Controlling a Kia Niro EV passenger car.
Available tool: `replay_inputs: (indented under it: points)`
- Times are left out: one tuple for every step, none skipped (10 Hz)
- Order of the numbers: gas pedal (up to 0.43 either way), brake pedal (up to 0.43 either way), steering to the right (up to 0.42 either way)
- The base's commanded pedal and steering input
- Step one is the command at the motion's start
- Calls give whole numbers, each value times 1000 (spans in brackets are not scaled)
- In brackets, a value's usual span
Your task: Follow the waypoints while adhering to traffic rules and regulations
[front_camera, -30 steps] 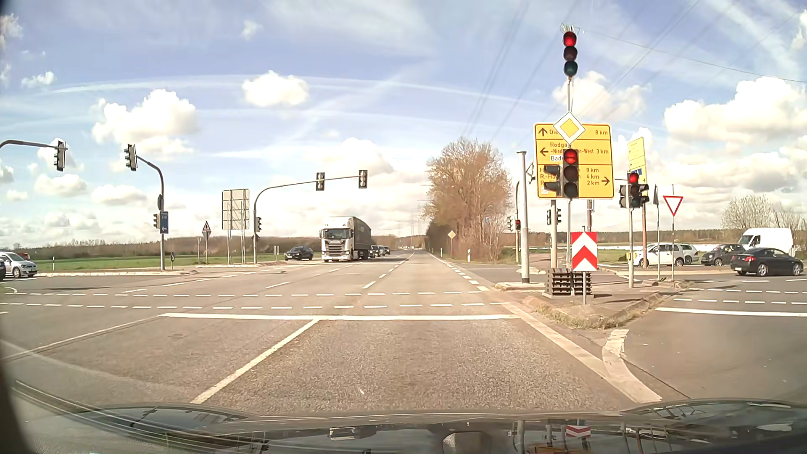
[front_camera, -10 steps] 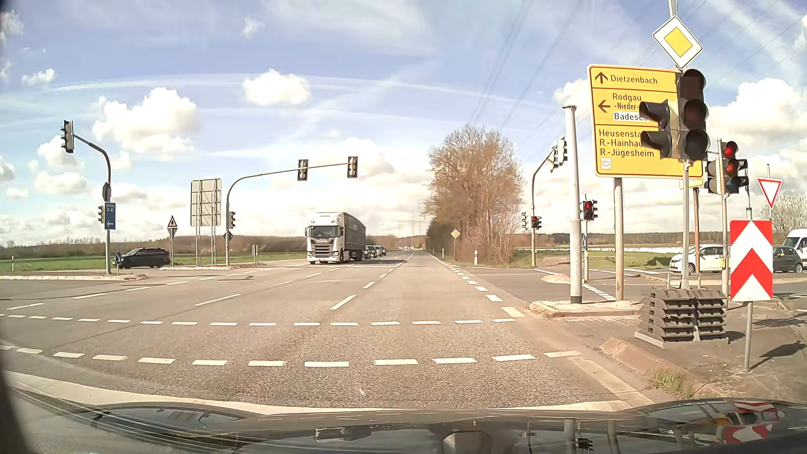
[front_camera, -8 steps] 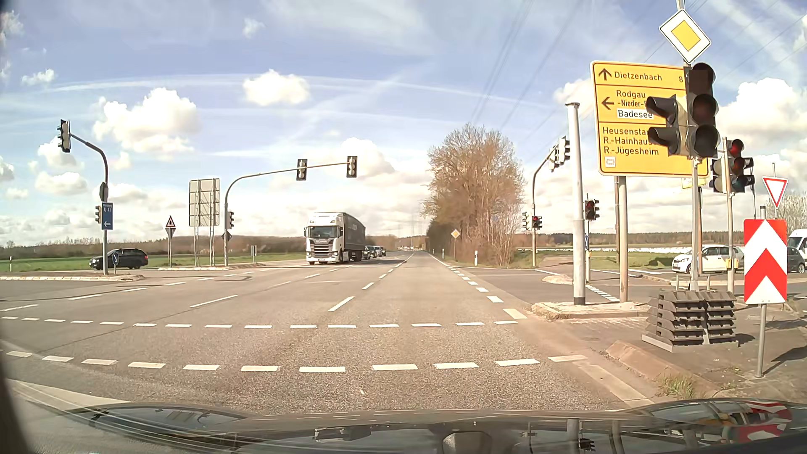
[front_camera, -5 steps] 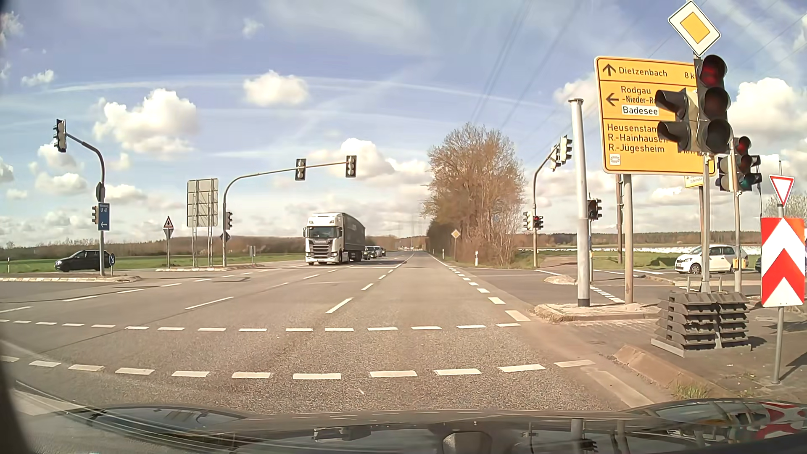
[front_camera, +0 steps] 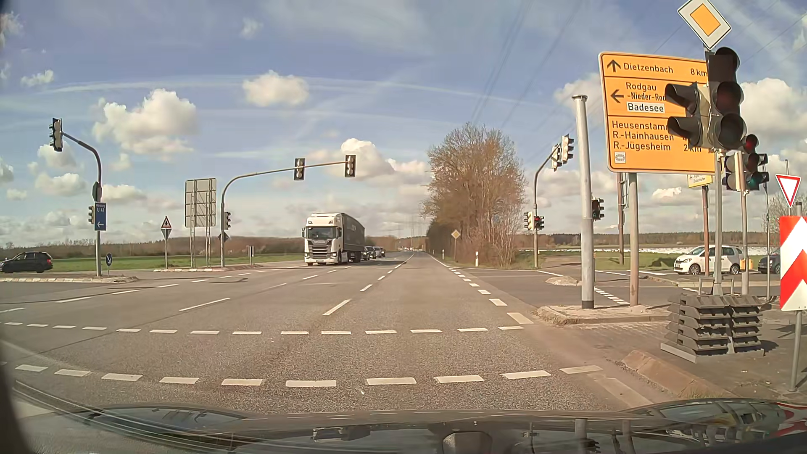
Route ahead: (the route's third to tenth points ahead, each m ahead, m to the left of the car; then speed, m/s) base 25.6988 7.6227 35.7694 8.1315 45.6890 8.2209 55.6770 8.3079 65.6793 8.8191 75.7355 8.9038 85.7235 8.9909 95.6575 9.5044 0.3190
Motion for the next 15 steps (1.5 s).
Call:
replay_inputs:
  points:
    - [0,201,-3]
    - [0,201,-2]
    - [0,201,-2]
    - [0,201,-2]
    - [0,201,-3]
    - [0,201,-2]
    - [0,195,-2]
    - [0,195,-2]
    - [0,201,-2]
    - [0,195,-3]
    - [0,195,-2]
    - [0,195,-2]
    - [0,195,-2]
    - [0,201,-2]
    - [0,195,-2]
